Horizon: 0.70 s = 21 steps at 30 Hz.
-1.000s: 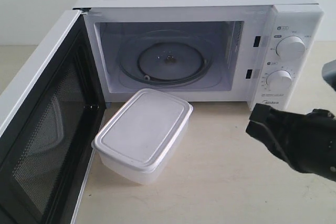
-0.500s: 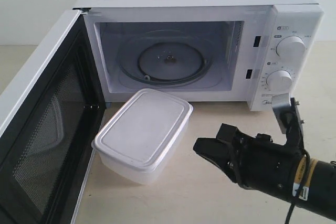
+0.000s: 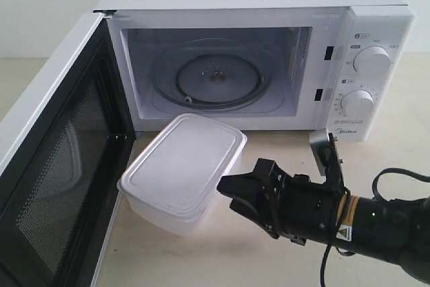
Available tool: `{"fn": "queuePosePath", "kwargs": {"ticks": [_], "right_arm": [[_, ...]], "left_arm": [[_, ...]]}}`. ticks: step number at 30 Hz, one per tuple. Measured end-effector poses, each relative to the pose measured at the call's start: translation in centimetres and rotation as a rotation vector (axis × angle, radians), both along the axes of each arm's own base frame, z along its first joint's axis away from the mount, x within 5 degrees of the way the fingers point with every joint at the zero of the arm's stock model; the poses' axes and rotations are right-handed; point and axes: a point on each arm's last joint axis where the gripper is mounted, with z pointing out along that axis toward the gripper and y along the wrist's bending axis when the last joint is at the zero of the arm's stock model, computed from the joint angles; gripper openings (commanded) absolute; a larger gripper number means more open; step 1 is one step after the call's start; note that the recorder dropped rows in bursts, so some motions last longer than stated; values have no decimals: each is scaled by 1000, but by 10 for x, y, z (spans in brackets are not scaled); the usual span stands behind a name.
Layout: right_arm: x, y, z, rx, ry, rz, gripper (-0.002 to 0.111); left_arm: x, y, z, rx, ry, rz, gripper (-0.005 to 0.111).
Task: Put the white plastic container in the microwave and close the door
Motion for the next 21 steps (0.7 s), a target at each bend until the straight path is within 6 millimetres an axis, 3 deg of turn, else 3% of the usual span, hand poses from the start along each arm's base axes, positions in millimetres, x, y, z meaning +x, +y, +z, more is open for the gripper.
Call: {"fn": "queuePosePath", "kwargs": {"ticks": [10, 21], "right_arm": [[23, 10, 12, 79, -18, -42, 47], [24, 7, -1, 8, 53, -76, 47]], "left_arm": [[0, 0, 0, 0, 0, 0, 4], [0, 0, 0, 0, 0, 0, 4]]}}
